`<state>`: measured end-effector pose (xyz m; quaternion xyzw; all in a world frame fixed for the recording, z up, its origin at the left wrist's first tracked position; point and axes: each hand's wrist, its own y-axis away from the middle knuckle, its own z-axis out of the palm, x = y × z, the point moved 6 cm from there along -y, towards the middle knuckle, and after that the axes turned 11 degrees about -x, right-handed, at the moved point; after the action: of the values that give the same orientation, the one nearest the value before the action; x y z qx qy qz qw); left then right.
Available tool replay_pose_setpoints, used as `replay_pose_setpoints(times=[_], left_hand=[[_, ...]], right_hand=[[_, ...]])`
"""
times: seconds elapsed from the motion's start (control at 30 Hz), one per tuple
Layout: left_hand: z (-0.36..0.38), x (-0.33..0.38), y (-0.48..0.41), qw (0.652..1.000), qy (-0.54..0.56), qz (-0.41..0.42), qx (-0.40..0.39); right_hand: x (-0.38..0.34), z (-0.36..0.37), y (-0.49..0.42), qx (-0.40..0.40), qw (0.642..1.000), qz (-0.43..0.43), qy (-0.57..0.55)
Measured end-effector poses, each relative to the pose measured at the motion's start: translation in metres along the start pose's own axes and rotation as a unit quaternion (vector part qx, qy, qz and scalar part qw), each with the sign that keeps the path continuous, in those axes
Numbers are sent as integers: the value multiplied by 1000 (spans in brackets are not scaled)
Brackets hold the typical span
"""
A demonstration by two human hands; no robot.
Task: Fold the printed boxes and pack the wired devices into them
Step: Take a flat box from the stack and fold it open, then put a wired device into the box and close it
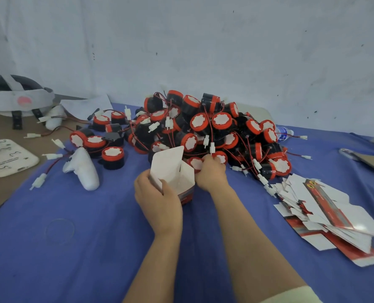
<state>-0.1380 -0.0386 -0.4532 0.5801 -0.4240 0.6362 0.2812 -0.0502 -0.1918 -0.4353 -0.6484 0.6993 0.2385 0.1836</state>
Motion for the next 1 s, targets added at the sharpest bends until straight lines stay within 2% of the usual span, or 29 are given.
replay_pose_setpoints(times=[0.03,0.1,0.17,0.27,0.33,0.43,0.5,0.77,0.87,1.0], left_hand=[[1,1,1,1000,-2,0,-7],[6,3,3,1000,-7,6,-30],[13,6,7,998,-12,15,-62],[25,7,14,993,-31,26,-114],[34,8,18,988,-47,31,-147],[44,7,25,980,-61,42,-185],[50,7,30,974,-70,55,-210],[59,11,38,952,-67,133,-267],[56,6,38,956,-67,121,-258],[58,4,37,964,-31,54,-257]], right_hand=[[3,-7,10,26,995,-24,-90],[6,-31,34,98,954,-76,-272],[7,-63,63,195,904,-121,-361],[8,-112,111,354,822,-199,-400],[11,-129,139,432,801,-210,-357],[8,-133,167,493,799,-229,-258],[2,-122,171,491,805,-253,-214],[-25,-24,138,306,903,-295,-66],[-12,-20,126,279,923,-258,-62],[15,-27,117,298,946,-130,6]])
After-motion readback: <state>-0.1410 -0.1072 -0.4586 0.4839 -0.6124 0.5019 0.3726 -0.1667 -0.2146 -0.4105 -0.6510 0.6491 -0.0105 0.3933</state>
